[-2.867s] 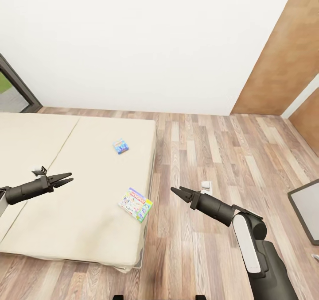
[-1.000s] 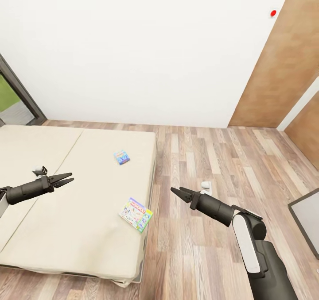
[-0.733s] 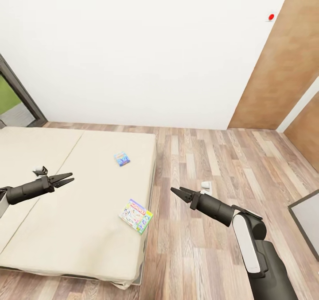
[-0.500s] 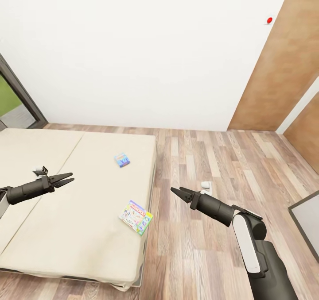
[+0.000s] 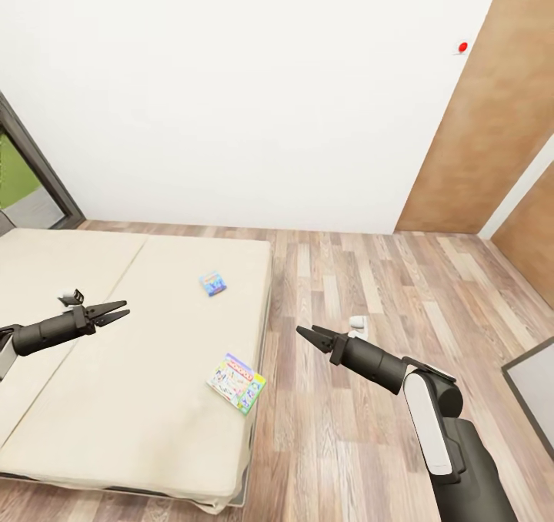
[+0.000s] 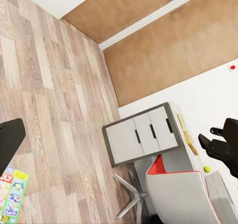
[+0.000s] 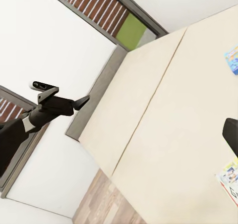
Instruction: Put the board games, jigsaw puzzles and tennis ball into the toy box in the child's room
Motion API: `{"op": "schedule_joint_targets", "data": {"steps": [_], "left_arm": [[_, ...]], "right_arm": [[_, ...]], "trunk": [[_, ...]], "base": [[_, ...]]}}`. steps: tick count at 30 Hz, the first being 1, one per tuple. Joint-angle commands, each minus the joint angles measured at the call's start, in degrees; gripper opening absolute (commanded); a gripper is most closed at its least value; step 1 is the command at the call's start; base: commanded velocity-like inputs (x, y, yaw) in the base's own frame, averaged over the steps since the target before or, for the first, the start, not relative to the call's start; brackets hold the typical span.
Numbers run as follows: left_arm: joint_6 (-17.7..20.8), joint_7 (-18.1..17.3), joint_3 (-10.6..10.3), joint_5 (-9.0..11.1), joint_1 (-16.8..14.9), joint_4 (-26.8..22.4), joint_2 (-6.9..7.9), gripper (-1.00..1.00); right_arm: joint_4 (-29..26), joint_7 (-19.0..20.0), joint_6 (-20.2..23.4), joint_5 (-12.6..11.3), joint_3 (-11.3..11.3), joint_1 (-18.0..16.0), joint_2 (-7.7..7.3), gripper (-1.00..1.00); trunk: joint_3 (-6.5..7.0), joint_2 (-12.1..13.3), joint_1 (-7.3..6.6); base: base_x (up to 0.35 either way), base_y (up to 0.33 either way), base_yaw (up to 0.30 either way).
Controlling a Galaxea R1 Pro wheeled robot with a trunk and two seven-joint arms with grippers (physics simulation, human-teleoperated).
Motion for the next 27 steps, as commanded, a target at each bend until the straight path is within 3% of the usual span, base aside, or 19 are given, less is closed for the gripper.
{"op": "schedule_joint_targets", "data": {"steps": [1, 27], "left_arm": [[0.6, -0.2, 0.1, -0.1, -0.1, 0.0, -0.01, 1.00], [0.6, -0.2, 0.0, -0.1, 0.0, 0.0, -0.08, 1.00]], "right_arm": [[0.0, 0.2, 0.3, 0.0, -0.1, 0.0, 0.05, 1.00], [0.4, 0.2, 0.3, 0.0, -0.1, 0.0, 0.05, 1.00]], "trunk": [[0.00, -0.1, 0.03], [2.46, -0.1, 0.03]], "base": [[0.000, 0.000, 0.053], [0.000, 0.000, 0.069]]}}
